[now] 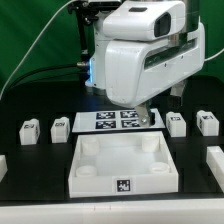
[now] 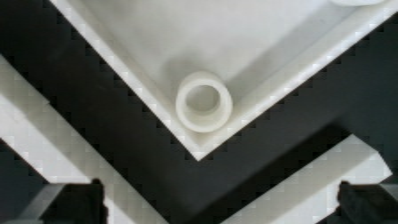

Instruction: Assemble one leg

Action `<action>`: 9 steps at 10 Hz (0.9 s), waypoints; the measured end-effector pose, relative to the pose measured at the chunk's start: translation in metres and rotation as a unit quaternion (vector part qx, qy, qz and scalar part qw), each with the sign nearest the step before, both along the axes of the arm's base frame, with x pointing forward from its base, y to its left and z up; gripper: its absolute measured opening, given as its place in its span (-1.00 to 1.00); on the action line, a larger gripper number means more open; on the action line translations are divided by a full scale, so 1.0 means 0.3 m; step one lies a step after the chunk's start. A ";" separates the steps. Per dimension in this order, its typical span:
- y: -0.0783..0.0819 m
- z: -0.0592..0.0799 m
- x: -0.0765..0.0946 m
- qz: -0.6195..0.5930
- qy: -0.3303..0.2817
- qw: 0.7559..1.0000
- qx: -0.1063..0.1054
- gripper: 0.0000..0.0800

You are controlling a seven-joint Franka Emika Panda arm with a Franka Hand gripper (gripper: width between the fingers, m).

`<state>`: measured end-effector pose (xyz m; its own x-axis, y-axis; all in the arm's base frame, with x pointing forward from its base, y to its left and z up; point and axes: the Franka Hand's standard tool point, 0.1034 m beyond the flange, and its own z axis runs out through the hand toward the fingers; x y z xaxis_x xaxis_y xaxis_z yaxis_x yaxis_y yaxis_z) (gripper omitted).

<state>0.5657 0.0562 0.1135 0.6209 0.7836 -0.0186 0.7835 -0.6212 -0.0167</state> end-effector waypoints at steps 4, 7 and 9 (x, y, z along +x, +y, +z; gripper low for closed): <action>-0.055 -0.031 -0.166 0.165 -0.003 0.986 -0.002 0.63; -0.155 -0.116 -0.360 0.333 0.001 0.943 0.006 0.63; -0.175 -0.218 -0.396 0.355 0.002 0.935 0.015 0.63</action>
Offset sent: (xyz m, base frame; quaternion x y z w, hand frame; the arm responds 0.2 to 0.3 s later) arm -0.1000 -0.0254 -0.0069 -0.0104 0.0060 -0.4145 0.9100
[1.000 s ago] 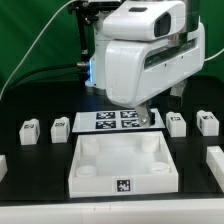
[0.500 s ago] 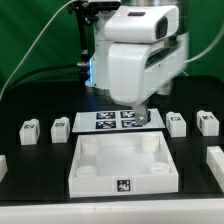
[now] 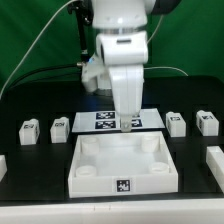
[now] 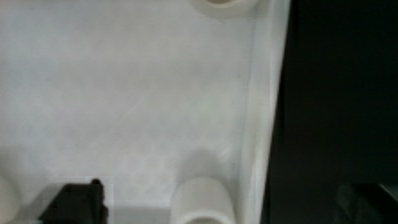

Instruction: Assemble one leg

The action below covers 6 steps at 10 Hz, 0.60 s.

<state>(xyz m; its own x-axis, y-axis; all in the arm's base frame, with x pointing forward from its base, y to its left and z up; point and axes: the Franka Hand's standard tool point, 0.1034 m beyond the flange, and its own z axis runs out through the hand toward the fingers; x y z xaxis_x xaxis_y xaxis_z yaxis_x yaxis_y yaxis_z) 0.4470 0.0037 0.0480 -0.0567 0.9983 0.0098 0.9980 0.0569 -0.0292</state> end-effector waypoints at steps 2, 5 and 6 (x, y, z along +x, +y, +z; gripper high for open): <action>0.002 -0.082 -0.009 -0.005 0.013 1.000 0.005 0.63; -0.009 -0.126 -0.010 -0.010 0.022 1.000 0.008 0.63; -0.009 -0.128 -0.012 -0.010 0.023 1.000 0.008 0.34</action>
Offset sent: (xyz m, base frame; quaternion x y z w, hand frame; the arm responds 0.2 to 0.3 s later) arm 0.0056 0.0002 -0.0325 0.0044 0.0274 0.0035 0.9996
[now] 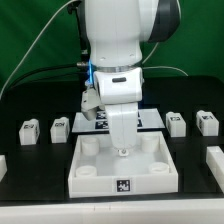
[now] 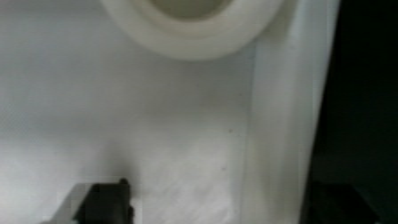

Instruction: Assemble one leg

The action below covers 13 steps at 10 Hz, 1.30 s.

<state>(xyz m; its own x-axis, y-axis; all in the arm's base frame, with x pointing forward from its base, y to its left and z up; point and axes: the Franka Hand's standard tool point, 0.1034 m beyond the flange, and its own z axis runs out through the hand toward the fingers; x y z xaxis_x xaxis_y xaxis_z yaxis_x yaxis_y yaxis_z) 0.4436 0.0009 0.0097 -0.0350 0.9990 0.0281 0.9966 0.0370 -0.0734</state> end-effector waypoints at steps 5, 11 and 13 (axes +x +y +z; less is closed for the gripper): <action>-0.001 0.003 0.006 -0.001 -0.004 1.000 0.000 -0.81; 0.001 0.004 0.009 -0.001 -0.005 1.000 0.000 -0.85; 0.081 0.001 0.094 -0.009 -0.017 1.000 0.009 -0.85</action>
Offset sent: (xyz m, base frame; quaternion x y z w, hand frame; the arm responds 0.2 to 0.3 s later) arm 0.0000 0.0000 0.0000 0.0000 0.0000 0.0000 1.0000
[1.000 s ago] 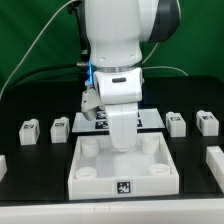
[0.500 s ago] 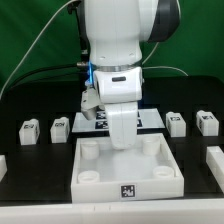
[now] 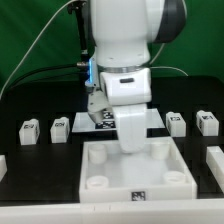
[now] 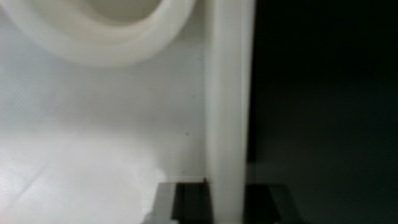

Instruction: Assemble one leg

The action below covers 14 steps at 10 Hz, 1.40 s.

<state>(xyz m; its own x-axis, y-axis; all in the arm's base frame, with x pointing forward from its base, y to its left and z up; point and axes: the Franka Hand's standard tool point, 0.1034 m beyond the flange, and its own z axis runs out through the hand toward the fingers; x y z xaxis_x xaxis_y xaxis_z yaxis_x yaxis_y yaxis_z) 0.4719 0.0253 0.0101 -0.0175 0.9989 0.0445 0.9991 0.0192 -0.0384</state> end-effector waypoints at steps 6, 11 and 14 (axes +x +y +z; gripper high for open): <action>0.144 -0.001 0.063 -0.020 0.000 1.000 0.011 -0.85; 0.140 -0.003 0.062 -0.020 -0.003 1.000 0.013 -0.06; 0.138 -0.003 0.062 -0.020 -0.003 1.000 0.012 0.55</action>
Offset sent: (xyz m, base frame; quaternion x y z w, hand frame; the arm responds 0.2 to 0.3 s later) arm 0.0289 0.0343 -0.0038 -0.0196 0.0089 0.0171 0.9996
